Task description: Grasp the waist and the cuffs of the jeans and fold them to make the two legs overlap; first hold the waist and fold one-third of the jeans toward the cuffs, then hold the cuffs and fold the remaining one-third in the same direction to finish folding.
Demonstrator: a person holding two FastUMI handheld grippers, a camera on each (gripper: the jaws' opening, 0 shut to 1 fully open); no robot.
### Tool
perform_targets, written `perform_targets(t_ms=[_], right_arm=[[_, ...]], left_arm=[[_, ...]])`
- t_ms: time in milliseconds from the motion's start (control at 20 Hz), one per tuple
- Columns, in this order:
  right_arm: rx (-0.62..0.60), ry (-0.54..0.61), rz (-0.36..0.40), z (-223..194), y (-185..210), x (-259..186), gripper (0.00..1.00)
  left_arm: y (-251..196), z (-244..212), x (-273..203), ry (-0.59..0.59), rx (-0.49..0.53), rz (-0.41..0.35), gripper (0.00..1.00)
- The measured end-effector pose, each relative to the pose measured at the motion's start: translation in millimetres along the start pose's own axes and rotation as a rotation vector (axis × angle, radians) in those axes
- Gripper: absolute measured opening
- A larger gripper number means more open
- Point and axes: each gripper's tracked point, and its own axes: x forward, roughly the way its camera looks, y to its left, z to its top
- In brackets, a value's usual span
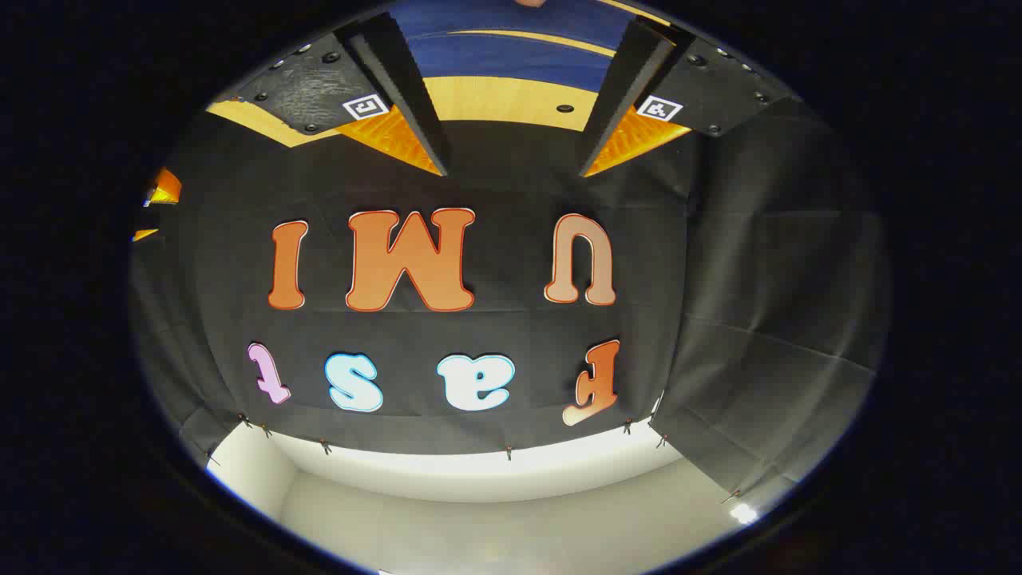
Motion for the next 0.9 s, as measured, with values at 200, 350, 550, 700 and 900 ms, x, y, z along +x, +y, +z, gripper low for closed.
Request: perform_targets(t_ms=[200, 350, 550, 700, 900], right_arm=[[0.057, 0.0, 0.034, -6, 6, 30, 0.97], [0.066, -0.01, 0.057, -1, 8, 53, 0.97], [0.076, -0.032, 0.144, 1, 27, 57, 0.97], [0.057, 0.006, 0.108, -10, 28, 58, 0.97], [0.094, 0.052, 0.007, -27, 24, 56, 0.97]], left_arm=[[-15, 9, 5, -0.046, -0.02, -0.025, 0.94], [-29, 12, 10, -0.055, -0.045, -0.045, 0.94], [-29, -3, 16, -0.034, 0.015, 0.0, 0.94], [-22, -17, 20, -0.013, 0.026, 0.001, 0.94], [1, -26, 33, -0.041, 0.057, 0.0, 0.94]])
